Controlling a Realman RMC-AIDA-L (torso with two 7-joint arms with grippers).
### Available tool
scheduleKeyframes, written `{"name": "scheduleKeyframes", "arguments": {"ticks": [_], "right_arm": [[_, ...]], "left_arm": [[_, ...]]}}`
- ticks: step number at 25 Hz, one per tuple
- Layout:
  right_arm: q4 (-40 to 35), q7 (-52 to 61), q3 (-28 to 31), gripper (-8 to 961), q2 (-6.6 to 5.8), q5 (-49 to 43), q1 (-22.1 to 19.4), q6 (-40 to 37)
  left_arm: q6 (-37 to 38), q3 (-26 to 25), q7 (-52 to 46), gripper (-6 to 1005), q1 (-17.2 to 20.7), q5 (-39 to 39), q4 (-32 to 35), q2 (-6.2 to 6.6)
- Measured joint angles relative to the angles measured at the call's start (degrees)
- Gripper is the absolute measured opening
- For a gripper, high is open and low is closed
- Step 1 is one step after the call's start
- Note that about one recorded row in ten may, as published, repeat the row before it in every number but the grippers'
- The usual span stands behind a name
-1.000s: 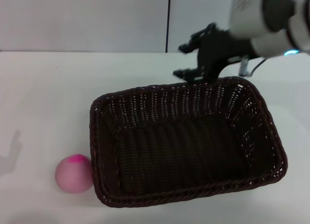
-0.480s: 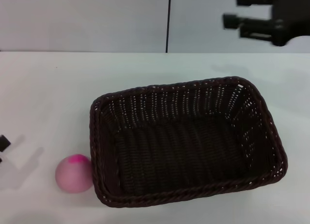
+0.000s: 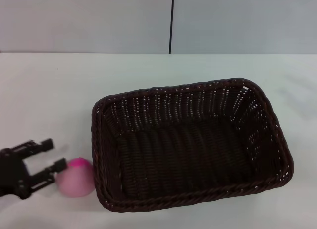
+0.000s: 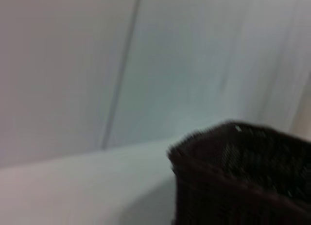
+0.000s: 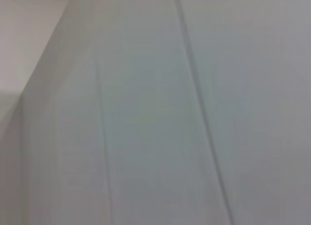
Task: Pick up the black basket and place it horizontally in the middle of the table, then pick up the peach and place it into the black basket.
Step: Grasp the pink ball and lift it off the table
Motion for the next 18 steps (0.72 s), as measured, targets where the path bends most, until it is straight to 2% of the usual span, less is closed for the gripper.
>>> {"name": "scheduleKeyframes", "arguments": {"ticks": [1,3,8,14,15,18], "right_arm": [[2.3,-0.6,1.7,558,-0.07,0.1,0.3,-1.5],[5.2,-1.2,4.2,558,-0.28,-0.8,0.6,-3.4],[5.6,-1.4,5.2,558,-0.33,-1.5,0.4,-3.3],[6.2,-1.5,5.3,558,-0.42,-1.5,0.7,-3.2],[6.4,-1.5,5.3,558,-0.43,-1.5,0.9,-3.3],[6.6,-1.5,5.3,558,-0.44,-1.5,1.1,-3.3]], "left_arm": [[2.7,4.1,0.3,592,-3.2,0.0,1.2,-1.34],[4.3,7.0,0.3,591,-5.3,0.0,2.2,-2.26],[5.6,9.7,0.1,590,-7.1,0.0,3.7,-3.23],[7.5,11.4,-0.1,588,-7.2,0.0,3.8,-3.75],[9.8,12.1,0.3,588,-7.0,-0.1,3.9,-4.31],[11.5,12.1,0.4,587,-6.9,-0.2,3.9,-4.69]]}}
